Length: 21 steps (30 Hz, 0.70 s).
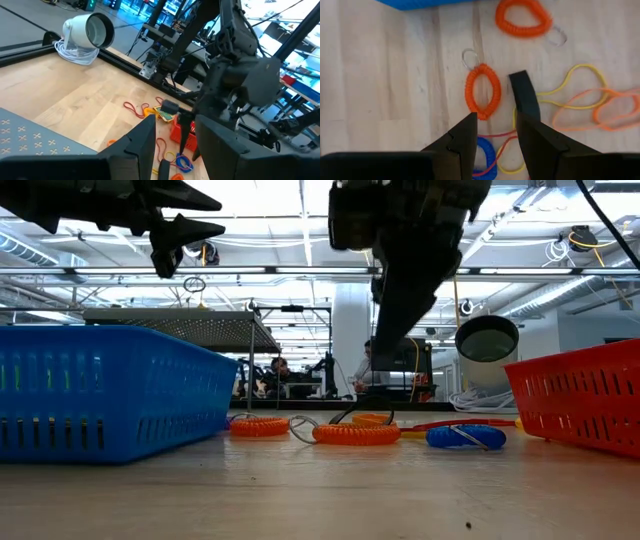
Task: Pick & Place Office Desk Supplies
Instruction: Put the black rubber band into the red bin
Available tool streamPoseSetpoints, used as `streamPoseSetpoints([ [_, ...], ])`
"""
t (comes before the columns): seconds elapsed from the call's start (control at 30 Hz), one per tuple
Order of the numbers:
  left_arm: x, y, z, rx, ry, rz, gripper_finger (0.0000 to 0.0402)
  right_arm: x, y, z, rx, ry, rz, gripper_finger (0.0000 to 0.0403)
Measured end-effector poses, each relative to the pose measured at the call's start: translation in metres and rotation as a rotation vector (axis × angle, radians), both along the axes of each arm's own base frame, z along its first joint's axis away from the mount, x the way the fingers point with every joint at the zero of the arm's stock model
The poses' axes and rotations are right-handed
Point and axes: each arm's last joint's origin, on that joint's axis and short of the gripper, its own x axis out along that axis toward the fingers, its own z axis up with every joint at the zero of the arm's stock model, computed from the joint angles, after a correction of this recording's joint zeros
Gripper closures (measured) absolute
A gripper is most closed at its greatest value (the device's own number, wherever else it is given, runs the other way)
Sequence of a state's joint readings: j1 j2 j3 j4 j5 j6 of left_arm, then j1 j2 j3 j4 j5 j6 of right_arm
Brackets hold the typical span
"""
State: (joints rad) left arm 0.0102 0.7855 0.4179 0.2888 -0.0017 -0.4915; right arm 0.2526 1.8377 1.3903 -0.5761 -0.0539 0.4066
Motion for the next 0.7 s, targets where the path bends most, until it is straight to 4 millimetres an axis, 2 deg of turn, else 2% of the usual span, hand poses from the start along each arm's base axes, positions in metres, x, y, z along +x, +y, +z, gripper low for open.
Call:
streamPoseSetpoints([
  [0.17,0.0,-0.001,-0.001,-0.006,0.006,-0.005,0.0256,0.006,0.001,-0.012,-0.038,0.0,-0.023,0.0261],
  [0.43,0.0,-0.001,-0.001,-0.008,0.009,-0.005,0.0256,0.01,0.003,-0.05,-0.086,0.12,-0.007,0.0212],
  [0.7,0.0,-0.001,-0.002,-0.011,0.018,-0.005,0.0256,0.009,0.003,-0.05,-0.086,0.126,-0.008,0.0191],
])
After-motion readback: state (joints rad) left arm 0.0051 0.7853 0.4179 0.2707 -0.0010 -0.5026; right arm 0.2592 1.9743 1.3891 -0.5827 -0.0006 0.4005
